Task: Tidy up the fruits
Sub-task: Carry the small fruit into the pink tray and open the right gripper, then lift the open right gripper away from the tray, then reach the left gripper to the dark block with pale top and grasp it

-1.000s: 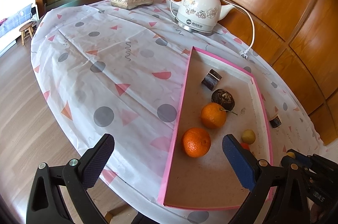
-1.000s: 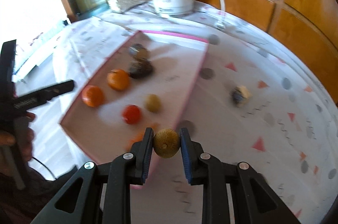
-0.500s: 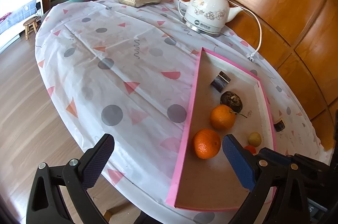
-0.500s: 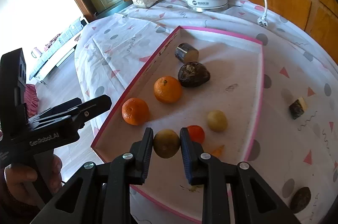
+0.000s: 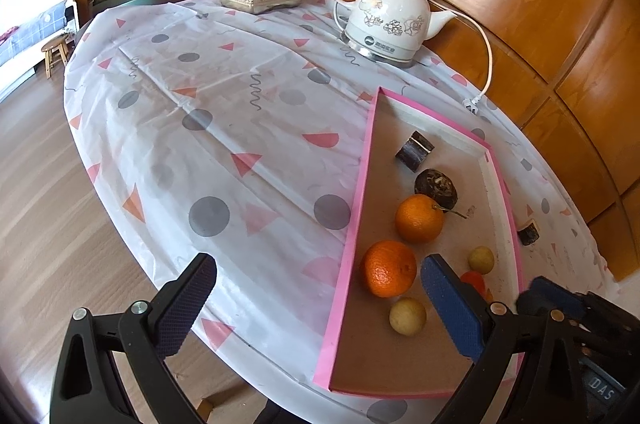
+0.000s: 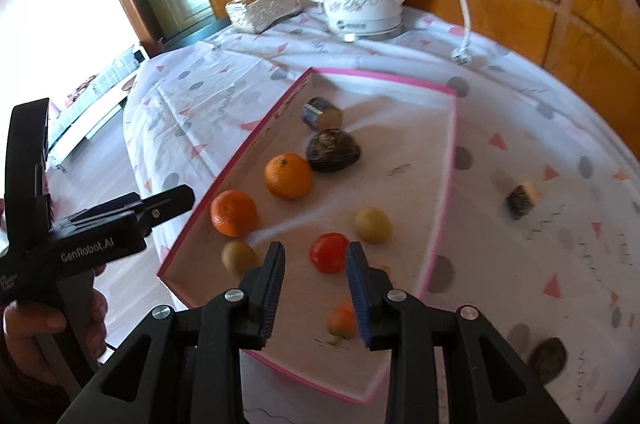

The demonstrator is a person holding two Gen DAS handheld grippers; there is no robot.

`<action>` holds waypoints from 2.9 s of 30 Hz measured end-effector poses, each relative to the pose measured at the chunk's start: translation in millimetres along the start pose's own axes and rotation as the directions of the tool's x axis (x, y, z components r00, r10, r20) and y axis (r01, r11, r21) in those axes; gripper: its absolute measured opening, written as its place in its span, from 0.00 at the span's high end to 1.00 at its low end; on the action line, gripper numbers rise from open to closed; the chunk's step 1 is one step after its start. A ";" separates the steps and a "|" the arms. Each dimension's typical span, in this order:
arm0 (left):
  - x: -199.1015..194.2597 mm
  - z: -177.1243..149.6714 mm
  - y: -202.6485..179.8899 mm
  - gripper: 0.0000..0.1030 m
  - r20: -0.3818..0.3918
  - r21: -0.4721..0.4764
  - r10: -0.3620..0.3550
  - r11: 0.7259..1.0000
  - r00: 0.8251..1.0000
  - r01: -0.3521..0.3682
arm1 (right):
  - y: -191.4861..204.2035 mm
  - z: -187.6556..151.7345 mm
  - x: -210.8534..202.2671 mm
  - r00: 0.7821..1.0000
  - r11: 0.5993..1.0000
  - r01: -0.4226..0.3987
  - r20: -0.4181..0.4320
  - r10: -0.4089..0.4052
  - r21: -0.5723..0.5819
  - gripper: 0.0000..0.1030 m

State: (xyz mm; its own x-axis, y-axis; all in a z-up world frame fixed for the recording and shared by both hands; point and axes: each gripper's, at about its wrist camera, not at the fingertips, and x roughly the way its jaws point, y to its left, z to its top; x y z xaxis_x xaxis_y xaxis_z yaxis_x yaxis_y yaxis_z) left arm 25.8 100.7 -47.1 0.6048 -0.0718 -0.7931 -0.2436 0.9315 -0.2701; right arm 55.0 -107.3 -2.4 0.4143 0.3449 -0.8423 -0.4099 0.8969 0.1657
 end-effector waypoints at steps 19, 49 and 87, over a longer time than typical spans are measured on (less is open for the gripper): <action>-3.6 -3.6 -16.7 0.00 0.000 0.056 0.004 0.998 1.000 -0.004 | -85.9 -45.4 -72.8 0.962 0.960 0.264 0.055 -0.269 0.094 0.66; -5.2 -7.1 -43.1 0.00 -0.004 0.134 0.012 0.991 1.000 -0.011 | -263.4 -124.4 -180.2 0.769 0.667 0.596 -0.079 -0.634 0.446 0.66; 60.1 -0.2 -240.8 0.40 -0.217 0.530 -0.180 0.804 0.959 0.271 | -351.0 -197.1 -204.8 0.809 0.395 0.422 -0.142 -0.571 0.816 0.66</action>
State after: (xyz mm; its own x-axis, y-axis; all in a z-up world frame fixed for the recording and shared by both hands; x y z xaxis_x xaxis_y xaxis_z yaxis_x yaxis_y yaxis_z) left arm 120.6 -128.0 -29.9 0.4598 -0.3142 -0.8306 0.3695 0.9182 -0.1428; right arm -46.1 -547.3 10.9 0.4539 -0.2722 -0.8485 0.6760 0.7255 0.1288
